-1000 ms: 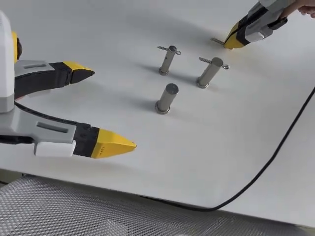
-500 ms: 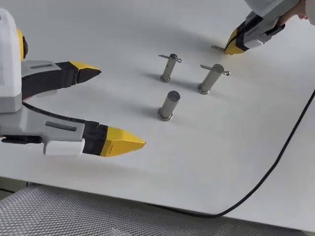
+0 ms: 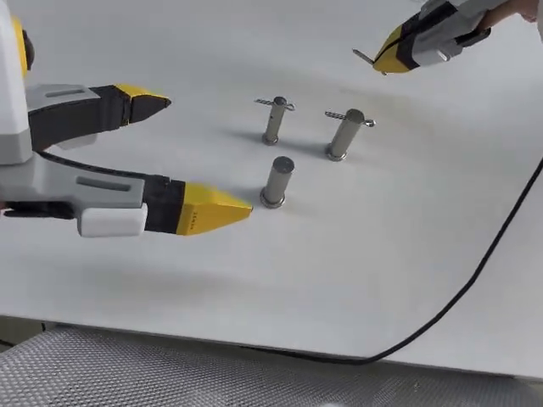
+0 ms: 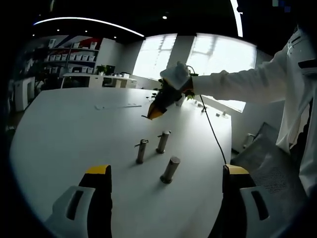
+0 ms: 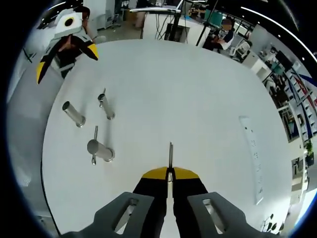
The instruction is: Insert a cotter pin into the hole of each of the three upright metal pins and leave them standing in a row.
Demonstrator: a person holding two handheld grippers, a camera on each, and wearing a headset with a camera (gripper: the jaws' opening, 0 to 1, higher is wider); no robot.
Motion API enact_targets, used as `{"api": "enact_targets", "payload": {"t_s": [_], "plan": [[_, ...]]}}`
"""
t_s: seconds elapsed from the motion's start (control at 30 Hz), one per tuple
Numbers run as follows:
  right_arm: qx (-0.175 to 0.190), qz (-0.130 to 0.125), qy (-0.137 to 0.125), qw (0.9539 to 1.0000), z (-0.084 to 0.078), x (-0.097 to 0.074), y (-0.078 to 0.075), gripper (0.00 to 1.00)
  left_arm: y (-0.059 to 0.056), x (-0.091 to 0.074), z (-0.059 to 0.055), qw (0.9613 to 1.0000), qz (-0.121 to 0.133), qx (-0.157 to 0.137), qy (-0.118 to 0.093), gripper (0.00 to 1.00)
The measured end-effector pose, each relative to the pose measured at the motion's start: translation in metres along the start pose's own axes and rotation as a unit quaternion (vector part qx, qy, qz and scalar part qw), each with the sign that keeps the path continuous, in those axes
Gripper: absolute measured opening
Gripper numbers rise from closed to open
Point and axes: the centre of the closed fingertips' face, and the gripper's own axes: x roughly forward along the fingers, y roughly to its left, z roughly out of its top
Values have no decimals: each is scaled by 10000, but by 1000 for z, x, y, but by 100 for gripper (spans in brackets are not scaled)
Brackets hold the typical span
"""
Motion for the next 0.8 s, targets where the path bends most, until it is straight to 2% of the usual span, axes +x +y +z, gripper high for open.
{"api": "enact_targets", "payload": {"t_s": [0.03,0.2,0.33,0.47,0.6,0.7,0.73,0.77,0.8], "plan": [[-74,-60,-104,9999,2,-4,3,0,0,0,2,10000,-16,13,-15,92],[-241,-252,-255,9991,4,-19,18,0,4,5,6,10000,-11,10,19,87],[-349,-430,-381,9977,6,-31,35,0,8,12,17,10000,-27,-1,-94,80],[-459,-675,-536,9952,11,-44,49,0,7,21,29,9997,-105,-49,-201,76],[-402,-932,-769,9919,20,-55,61,0,3,34,40,9990,-218,-243,-302,72],[-475,-1060,-904,9891,26,-61,76,0,0,44,45,9986,-275,-321,-316,68],[-482,-1081,-921,9887,27,-62,80,0,-4,48,47,9978,-367,-479,-274,63],[-498,-1107,-955,9880,29,-64,85,0,-5,53,50,9958,-367,-774,-310,57],[-506,-1124,-980,9875,31,-65,87,0,-5,57,54,9945,-352,-897,-399,54]]}}
